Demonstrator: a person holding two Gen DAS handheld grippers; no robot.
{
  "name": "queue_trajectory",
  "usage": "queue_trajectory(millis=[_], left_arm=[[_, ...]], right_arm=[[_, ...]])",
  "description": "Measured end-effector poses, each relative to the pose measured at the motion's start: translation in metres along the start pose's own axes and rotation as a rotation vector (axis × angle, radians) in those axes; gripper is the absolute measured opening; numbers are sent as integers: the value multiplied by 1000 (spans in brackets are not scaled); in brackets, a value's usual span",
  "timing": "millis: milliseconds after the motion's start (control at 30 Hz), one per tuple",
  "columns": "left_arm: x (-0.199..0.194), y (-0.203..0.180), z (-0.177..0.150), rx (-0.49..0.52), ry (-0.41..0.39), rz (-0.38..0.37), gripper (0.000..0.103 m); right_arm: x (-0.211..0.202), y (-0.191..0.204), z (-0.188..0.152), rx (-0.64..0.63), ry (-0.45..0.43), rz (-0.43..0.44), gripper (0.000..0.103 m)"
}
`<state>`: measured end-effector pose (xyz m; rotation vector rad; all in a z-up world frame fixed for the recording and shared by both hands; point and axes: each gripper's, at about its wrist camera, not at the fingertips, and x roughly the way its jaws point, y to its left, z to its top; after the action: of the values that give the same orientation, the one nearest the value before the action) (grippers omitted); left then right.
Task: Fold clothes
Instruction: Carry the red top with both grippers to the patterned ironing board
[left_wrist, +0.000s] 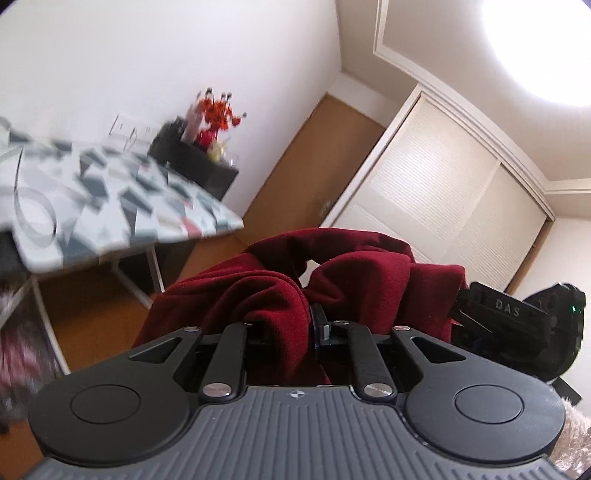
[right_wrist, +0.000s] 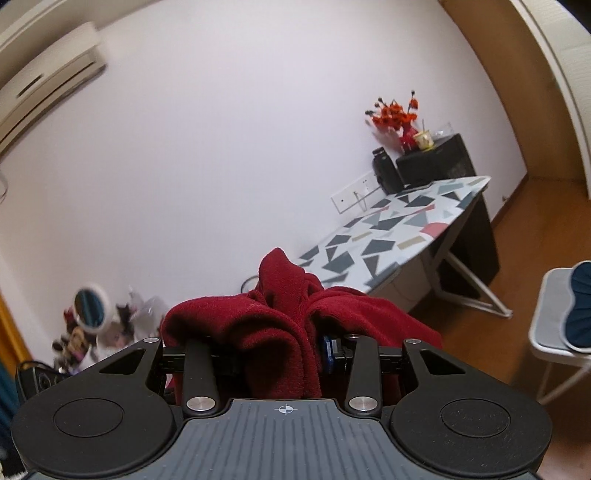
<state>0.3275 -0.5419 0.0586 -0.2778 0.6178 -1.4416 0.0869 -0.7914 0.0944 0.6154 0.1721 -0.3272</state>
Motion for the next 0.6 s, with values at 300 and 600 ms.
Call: queue_trajectory(millis=[300, 600], left_arm=[[82, 55, 104, 74, -108, 63, 15], [150, 108, 165, 73, -188, 221, 15]], right_arm=[[160, -14, 94, -30, -82, 69, 35], [300, -69, 162, -12, -71, 184, 35]])
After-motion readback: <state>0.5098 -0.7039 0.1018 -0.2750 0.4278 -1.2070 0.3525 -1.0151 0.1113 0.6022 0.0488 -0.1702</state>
